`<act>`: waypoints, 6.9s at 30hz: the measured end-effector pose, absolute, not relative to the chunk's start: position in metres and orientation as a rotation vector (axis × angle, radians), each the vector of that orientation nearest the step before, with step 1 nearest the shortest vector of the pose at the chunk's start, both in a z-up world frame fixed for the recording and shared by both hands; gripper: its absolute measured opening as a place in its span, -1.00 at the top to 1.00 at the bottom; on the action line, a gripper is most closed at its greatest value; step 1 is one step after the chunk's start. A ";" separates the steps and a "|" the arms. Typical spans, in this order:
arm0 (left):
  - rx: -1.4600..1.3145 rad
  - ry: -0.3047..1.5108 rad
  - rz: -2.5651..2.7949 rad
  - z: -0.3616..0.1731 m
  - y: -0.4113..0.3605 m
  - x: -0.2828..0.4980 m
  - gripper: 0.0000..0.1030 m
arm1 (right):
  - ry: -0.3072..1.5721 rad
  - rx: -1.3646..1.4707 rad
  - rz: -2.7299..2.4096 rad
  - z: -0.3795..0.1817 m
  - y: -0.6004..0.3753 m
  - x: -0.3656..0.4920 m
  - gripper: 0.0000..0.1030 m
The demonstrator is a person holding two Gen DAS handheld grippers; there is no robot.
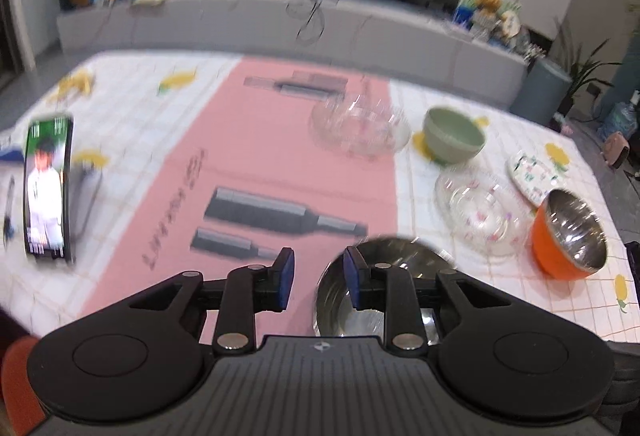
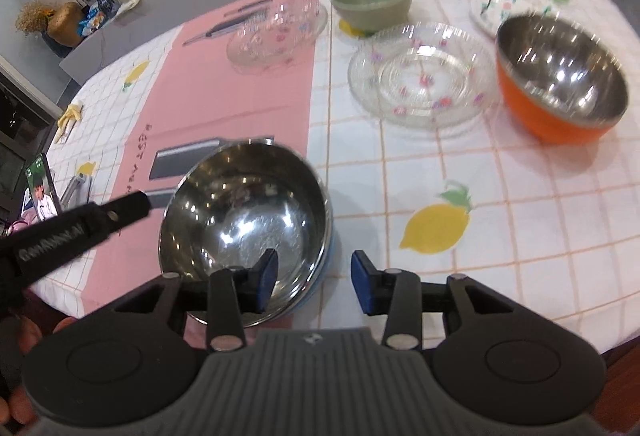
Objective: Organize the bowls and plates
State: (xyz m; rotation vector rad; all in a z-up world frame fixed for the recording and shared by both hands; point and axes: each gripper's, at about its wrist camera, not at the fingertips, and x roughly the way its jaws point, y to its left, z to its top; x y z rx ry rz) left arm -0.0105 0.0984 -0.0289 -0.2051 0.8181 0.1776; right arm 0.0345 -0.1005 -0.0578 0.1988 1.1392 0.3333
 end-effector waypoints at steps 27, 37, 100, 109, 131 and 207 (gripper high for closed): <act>-0.318 0.728 -0.268 -0.018 -0.010 0.058 0.39 | 0.877 0.367 -0.111 -0.035 -0.265 0.061 0.09; -0.335 0.862 -0.332 -0.046 -0.047 0.097 0.29 | 0.958 0.412 -0.148 -0.065 -0.284 0.088 0.09; -0.388 0.901 -0.131 -0.011 -0.005 0.072 0.77 | 1.015 0.433 0.029 -0.032 -0.231 0.074 0.69; -0.415 0.883 -0.036 0.006 0.045 0.035 0.77 | 1.036 0.415 0.172 -0.012 -0.184 0.054 0.69; -0.360 1.021 0.080 -0.018 0.109 0.001 0.79 | 1.190 0.272 0.325 -0.030 -0.100 0.038 0.66; -0.115 0.880 -0.123 0.012 0.044 0.099 0.65 | 1.029 0.322 0.177 -0.019 -0.154 0.110 0.32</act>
